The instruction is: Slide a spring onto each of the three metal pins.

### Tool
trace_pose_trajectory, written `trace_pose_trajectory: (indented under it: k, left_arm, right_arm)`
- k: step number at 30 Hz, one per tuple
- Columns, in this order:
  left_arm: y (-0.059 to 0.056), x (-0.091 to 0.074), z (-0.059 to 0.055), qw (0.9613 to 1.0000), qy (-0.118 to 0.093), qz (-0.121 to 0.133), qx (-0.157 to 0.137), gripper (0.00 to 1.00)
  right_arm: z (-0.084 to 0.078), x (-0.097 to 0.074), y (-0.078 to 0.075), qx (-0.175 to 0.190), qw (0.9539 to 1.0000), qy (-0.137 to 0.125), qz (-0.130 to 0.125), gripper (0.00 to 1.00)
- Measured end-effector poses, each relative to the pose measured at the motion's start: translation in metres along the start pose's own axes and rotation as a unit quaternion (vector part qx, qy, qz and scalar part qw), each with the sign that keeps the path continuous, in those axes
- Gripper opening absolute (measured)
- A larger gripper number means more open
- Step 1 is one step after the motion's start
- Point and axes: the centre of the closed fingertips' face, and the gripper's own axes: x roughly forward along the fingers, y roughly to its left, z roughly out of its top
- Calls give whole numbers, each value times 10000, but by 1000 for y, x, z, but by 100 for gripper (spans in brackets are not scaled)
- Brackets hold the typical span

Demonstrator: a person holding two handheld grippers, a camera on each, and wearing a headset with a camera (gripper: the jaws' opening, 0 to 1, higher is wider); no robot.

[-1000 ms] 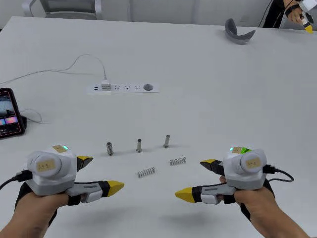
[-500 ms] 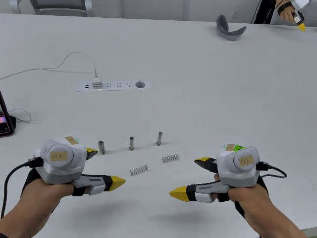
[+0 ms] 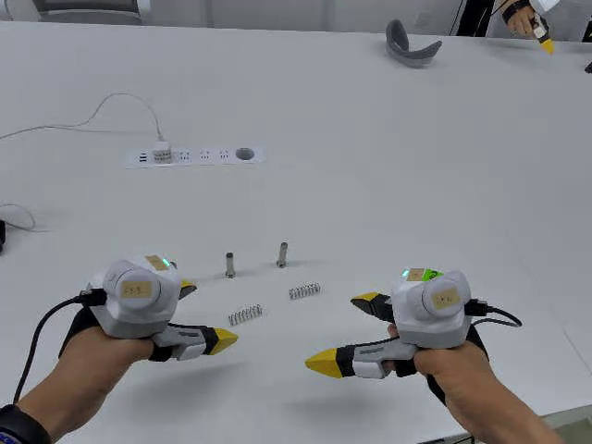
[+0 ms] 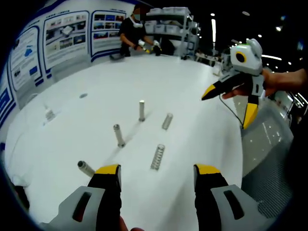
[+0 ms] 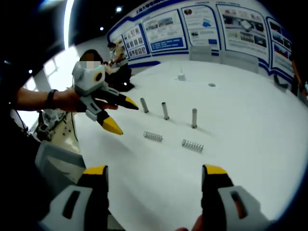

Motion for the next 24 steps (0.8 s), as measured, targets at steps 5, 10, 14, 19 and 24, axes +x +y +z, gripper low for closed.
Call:
trace_pose_trajectory:
  k: [5, 10, 14, 19, 24]
  left_arm:
    - [0, 11, -1, 10000, 35, -51, -12, 58]
    - [2, 22, -1, 10000, 43, -63, -43, 53]
    - [1, 31, -3, 9999, 62, -90, -93, 50]
    - [1, 41, -6, 9998, 112, -96, -120, 45]
    - [-2, 48, -9, 9998, 153, -128, -67, 40]
  right_arm:
    - [-1, -1, -1, 6, 10000, 14, -3, 81]
    - [-2, -2, -2, 8, 10000, 29, 2, 80]
    - [-4, -2, -1, 8, 10000, 59, 16, 80]
    - [-6, -2, 0, 9, 10000, 75, 37, 80]
    - [-9, -2, -1, -3, 9999, 115, 44, 80]
